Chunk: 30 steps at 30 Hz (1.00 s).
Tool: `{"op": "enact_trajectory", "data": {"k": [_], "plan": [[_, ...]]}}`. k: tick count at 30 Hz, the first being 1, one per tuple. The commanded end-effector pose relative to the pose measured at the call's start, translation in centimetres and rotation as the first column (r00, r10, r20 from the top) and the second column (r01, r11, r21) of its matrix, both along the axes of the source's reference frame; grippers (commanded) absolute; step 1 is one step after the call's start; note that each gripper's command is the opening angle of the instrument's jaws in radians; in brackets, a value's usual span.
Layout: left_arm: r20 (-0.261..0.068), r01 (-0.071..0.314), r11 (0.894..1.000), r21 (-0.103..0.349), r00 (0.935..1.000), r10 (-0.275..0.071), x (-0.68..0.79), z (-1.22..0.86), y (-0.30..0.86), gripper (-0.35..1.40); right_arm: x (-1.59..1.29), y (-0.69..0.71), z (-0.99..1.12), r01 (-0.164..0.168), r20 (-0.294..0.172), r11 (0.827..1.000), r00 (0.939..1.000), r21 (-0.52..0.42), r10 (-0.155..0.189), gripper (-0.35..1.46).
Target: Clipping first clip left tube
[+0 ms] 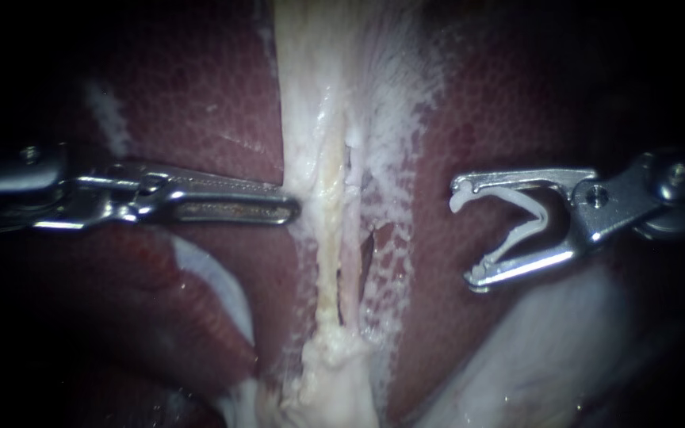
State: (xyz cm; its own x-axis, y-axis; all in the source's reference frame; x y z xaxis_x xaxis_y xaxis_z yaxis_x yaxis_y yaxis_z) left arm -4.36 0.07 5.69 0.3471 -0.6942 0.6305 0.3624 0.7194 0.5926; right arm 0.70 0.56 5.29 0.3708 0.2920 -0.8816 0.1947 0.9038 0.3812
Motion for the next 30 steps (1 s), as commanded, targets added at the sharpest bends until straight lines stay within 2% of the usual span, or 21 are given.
{"op": "enact_trajectory", "data": {"k": [1,9,15,19,24,30], "plan": [[0.0,0.0,1.0,0.0,1.0,0.0,0.0,0.0,0.0,-0.35,0.0,0.0,0.0,0.0,0.0,1.0,1.0,0.0,0.0,0.6],[0.003,-0.002,1.0,0.003,1.0,0.002,0.05,-0.06,0.02,-0.35,0.01,-0.02,0.01,0.003,-0.002,1.0,1.0,0.0,-0.003,0.6],[0.008,-0.004,1.0,0.013,1.0,0.003,0.14,-0.28,0.09,-0.35,0.09,-0.14,0.1,0.014,-0.008,1.0,0.9999,-0.005,-0.014,0.6],[0.002,0.002,1.0,0.017,1.0,-0.002,0.19,-0.43,0.14,-0.35,0.22,-0.34,0.25,0.043,-0.022,0.999,0.9988,-0.009,-0.043,0.6],[0.008,0.014,1.0,0.016,0.9999,-0.014,0.27,-0.57,0.18,-0.35,0.45,-0.63,0.49,0.061,-0.023,0.998,0.9979,0.021,-0.061,0.6],[0.015,0.026,1.0,0.017,0.9995,-0.026,0.34,-0.77,0.21,-0.35,0.74,-0.91,0.75,0.081,-0.021,0.995,0.9966,0.051,-0.08,0.6]]}}
